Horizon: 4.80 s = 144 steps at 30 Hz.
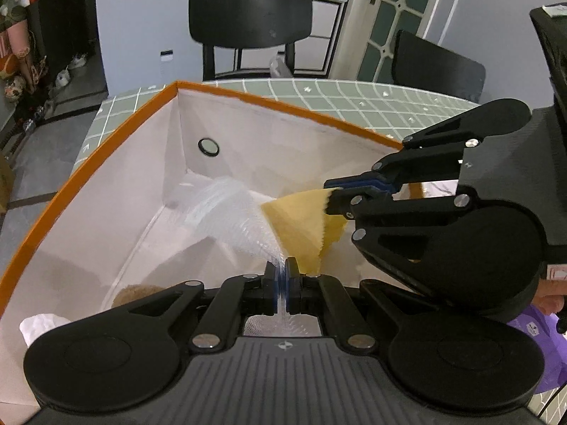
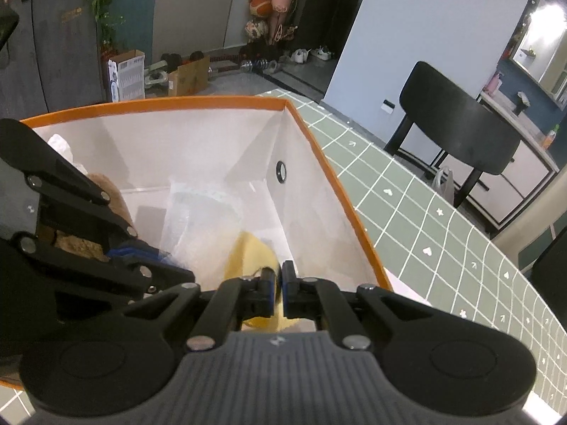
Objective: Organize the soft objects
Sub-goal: 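Open the left tool over the orange box while the right tool releases the yellow cloth inside, then withdraw both open tools from the box back toward the table items, then grasp the pink-and-yellow snack packet with the left tool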
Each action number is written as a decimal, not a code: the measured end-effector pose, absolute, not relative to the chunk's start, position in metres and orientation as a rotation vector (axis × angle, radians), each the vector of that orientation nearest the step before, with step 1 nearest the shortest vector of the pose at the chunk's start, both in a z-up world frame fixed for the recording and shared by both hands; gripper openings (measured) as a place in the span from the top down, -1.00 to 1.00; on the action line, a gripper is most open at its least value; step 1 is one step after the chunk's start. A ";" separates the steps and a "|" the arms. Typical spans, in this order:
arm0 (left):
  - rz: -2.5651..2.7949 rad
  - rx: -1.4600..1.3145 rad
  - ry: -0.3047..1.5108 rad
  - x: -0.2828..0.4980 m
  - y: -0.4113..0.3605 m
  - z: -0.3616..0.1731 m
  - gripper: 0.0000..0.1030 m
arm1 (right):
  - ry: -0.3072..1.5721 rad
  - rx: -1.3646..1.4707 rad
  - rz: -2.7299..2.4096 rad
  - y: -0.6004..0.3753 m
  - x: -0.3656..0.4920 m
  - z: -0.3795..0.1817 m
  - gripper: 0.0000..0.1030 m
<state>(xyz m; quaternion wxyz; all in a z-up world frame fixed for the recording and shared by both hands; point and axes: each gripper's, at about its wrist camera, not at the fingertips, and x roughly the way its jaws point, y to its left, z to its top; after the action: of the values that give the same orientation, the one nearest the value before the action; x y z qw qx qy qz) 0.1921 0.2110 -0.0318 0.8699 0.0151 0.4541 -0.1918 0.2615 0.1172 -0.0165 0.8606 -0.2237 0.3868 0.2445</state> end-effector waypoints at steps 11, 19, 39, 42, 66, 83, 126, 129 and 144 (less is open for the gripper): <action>-0.332 0.082 1.045 0.203 0.206 -0.045 0.09 | 0.861 -0.476 0.511 0.117 0.271 -0.031 0.82; -0.325 0.071 1.005 0.197 0.211 -0.036 -0.26 | 0.849 -0.467 0.491 0.108 0.269 -0.026 0.57; -0.322 0.064 0.868 0.157 0.220 0.014 -0.30 | 0.765 -0.468 0.492 0.100 0.226 0.028 0.54; -0.310 0.064 0.848 0.150 0.221 0.020 -0.31 | 0.750 -0.483 0.497 0.096 0.215 0.038 0.54; -0.414 0.122 0.719 0.083 0.158 0.029 -0.48 | 0.713 -0.378 0.595 -0.016 0.094 0.056 0.36; -0.494 0.190 0.747 0.046 0.100 -0.018 -0.51 | 0.737 -0.192 0.533 -0.136 0.050 0.027 0.35; -0.301 -0.517 0.957 0.125 0.115 -0.096 -0.67 | 0.848 0.010 0.308 -0.259 0.078 -0.033 0.25; -0.211 -0.648 0.946 0.124 0.123 -0.107 -0.67 | 0.842 0.009 0.313 -0.259 0.078 -0.032 0.24; -0.029 -0.891 0.861 0.129 0.118 -0.119 0.18 | 0.846 0.001 0.337 -0.256 0.073 -0.036 0.22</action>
<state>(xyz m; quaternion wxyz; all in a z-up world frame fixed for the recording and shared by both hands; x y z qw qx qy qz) 0.1291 0.1180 -0.1193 0.8139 -0.4177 0.4036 -0.0137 0.0730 -0.2561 -0.0361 0.8980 0.0005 0.4087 0.1627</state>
